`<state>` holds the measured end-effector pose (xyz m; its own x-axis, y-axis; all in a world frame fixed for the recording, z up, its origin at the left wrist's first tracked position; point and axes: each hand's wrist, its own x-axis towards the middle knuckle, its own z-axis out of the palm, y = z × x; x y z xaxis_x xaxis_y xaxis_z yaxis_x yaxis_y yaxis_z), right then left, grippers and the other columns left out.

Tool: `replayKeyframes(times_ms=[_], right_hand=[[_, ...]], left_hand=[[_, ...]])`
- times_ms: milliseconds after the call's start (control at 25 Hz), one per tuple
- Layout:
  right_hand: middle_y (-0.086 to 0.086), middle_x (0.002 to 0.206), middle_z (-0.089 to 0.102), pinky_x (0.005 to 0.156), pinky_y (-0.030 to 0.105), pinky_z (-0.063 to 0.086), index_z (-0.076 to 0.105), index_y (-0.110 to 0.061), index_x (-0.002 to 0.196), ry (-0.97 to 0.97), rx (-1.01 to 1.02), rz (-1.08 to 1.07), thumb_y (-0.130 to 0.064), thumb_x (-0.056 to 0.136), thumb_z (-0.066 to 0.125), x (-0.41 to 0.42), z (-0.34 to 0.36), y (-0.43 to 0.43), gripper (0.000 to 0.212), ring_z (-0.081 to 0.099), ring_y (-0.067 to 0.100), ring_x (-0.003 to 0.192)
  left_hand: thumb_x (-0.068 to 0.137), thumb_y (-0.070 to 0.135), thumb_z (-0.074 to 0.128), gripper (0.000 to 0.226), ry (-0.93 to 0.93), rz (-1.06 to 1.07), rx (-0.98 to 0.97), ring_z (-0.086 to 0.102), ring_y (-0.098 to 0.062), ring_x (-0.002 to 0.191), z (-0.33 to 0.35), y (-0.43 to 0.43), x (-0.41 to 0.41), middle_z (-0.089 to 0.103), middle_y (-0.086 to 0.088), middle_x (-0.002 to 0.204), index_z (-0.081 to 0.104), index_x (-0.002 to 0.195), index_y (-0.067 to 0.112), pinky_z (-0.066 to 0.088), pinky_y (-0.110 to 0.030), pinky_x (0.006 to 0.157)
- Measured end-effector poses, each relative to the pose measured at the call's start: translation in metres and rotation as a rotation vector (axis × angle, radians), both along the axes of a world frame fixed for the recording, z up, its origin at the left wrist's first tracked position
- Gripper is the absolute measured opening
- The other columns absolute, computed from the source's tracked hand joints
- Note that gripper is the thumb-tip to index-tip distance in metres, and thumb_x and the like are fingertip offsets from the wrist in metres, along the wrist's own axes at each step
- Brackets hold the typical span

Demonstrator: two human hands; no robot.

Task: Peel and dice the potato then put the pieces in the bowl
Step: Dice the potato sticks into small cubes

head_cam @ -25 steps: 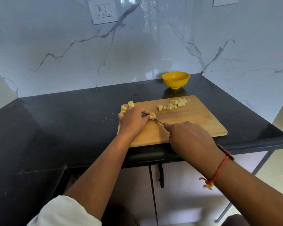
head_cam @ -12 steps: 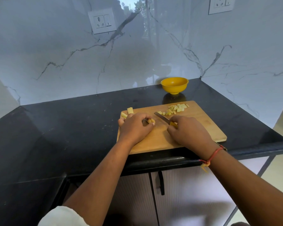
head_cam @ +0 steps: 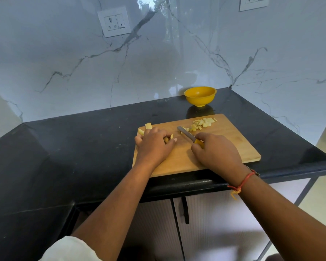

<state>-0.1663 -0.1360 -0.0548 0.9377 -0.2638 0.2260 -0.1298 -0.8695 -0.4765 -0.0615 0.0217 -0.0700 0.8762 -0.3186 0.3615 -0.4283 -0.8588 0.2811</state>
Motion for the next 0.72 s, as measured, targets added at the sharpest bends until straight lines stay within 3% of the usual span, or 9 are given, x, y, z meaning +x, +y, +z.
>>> replayKeyframes(times_ms=[200, 320, 520, 720], right_hand=[[-0.007, 0.085, 0.064, 0.061, 0.025, 0.053, 0.058, -0.031, 0.135, 0.000, 0.012, -0.006, -0.041, 0.099, 0.050, -0.001, 0.002, 0.000, 0.038, 0.059, 0.008, 0.073], [-0.007, 0.088, 0.064, 0.066, 0.027, 0.055, 0.059, -0.030, 0.133, 0.008, 0.017, -0.017, -0.041, 0.099, 0.051, -0.002, 0.003, 0.001, 0.037, 0.060, 0.008, 0.076], [-0.006, 0.091, 0.066, 0.070, 0.028, 0.056, 0.059, -0.031, 0.133, 0.028, -0.004, -0.006, -0.040, 0.099, 0.049, -0.001, 0.005, 0.003, 0.036, 0.061, 0.010, 0.079], [-0.006, 0.088, 0.065, 0.069, 0.028, 0.057, 0.057, -0.034, 0.137, 0.030, -0.094, 0.010, -0.039, 0.101, 0.048, 0.000, 0.005, 0.010, 0.038, 0.060, 0.010, 0.075]], left_hand=[[0.092, 0.051, 0.061, 0.020, 0.001, -0.010, -0.001, 0.044, -0.014, 0.125, 0.007, 0.000, -0.002, 0.061, 0.016, 0.126, 0.072, 0.106, 0.042, 0.027, -0.046, 0.101], [0.094, 0.042, 0.064, 0.014, -0.060, -0.054, -0.008, 0.049, -0.013, 0.120, 0.015, -0.007, -0.005, 0.067, 0.016, 0.116, 0.074, 0.104, 0.041, 0.027, -0.043, 0.101], [0.092, 0.035, 0.066, 0.006, 0.000, -0.031, -0.128, 0.058, -0.010, 0.103, 0.012, -0.017, 0.001, 0.070, 0.016, 0.090, 0.072, 0.092, 0.037, 0.027, -0.041, 0.098], [0.091, 0.034, 0.067, 0.008, -0.007, -0.025, -0.184, 0.058, -0.007, 0.098, 0.007, -0.017, 0.002, 0.069, 0.018, 0.087, 0.074, 0.090, 0.036, 0.027, -0.041, 0.098]])
